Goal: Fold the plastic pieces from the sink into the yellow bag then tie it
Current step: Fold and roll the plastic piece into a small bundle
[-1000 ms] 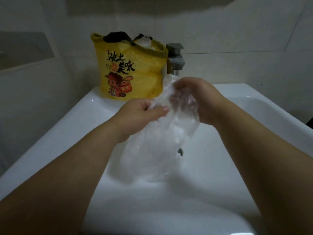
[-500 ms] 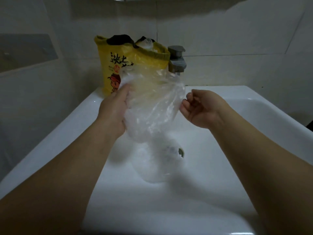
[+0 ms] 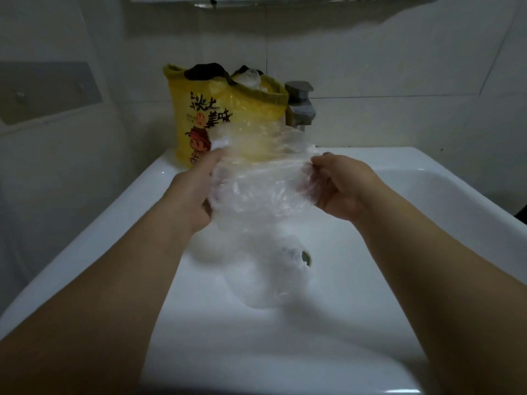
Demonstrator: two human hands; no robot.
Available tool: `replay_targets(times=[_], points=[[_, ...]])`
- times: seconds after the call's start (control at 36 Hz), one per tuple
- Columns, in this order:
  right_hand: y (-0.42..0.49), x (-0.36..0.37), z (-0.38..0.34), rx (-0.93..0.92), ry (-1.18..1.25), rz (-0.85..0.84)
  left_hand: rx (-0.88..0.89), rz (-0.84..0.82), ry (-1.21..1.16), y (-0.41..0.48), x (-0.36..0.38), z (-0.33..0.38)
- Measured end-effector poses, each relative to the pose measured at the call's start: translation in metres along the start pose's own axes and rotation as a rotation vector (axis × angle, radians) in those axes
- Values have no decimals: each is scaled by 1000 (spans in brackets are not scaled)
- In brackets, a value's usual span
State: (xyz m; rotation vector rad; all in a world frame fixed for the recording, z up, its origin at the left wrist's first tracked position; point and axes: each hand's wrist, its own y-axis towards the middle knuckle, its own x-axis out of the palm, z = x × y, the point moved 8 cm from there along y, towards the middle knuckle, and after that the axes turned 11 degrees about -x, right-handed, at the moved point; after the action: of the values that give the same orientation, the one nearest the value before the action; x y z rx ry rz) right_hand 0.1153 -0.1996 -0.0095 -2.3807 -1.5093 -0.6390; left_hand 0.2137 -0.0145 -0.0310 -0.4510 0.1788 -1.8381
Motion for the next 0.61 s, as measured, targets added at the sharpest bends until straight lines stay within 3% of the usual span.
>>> replay_targets(times=[0.11,0.22,0.31,0.42,0.61], points=[[4,-13,-11,-110,-30,55,-3,-143,-16,-7,15,0],[0,-11,-30,-181,23,10,162,-119,-23,-9,8,17],[-2,-5,-34,-170,-58,-41,231,-196,-6,-15,13,25],[-6,1,-29,-115,-110,-67,134,-348,-42,-27,28,21],[-6,8,-27,-124,-136,-144,204,-172,105,-19,17,19]])
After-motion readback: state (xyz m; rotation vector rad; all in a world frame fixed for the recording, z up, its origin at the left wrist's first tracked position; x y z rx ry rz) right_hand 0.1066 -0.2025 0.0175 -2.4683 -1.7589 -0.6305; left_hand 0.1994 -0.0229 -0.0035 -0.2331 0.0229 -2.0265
